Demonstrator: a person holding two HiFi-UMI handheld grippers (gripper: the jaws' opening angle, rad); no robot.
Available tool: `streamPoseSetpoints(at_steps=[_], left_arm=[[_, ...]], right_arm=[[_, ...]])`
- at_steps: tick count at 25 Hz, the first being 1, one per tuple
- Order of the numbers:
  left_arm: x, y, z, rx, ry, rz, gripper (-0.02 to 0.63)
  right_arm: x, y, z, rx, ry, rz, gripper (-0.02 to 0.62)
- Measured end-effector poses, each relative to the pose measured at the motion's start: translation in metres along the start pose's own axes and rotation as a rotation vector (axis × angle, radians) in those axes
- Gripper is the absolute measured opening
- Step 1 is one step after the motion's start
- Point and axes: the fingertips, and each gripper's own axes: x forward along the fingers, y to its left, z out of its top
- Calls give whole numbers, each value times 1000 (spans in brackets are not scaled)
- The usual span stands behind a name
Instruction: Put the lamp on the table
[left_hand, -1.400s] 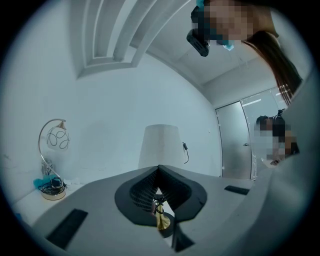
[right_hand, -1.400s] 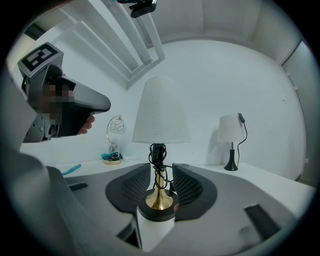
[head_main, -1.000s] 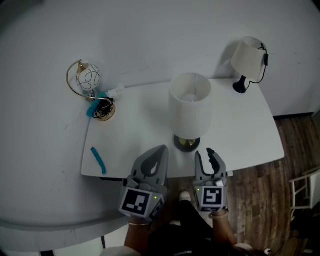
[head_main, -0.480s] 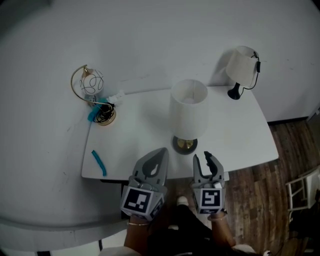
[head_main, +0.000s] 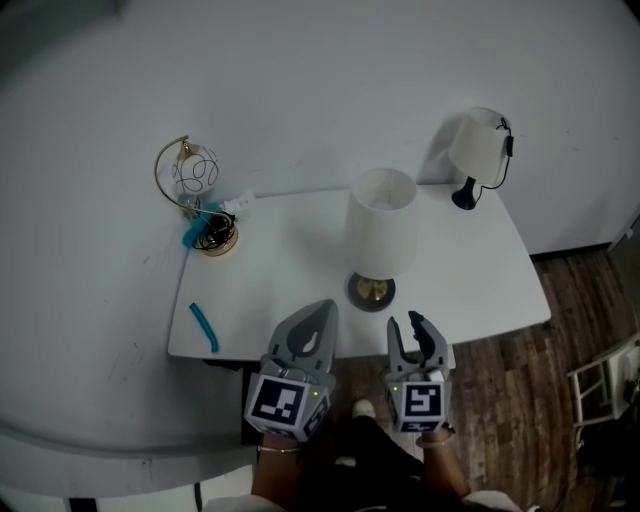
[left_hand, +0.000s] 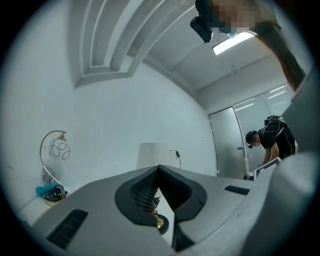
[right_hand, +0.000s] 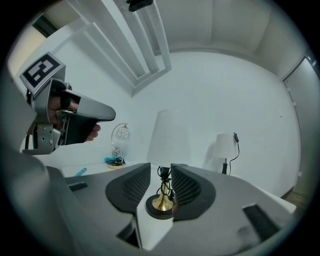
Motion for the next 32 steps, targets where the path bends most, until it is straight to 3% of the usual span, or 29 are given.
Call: streamPoseSetpoints(at_steps=[32], left_arm=[[-71,-18,23,-3,-62,-3,-2]], right_arm=[[-61,32,47,-57,-59,-34,60]])
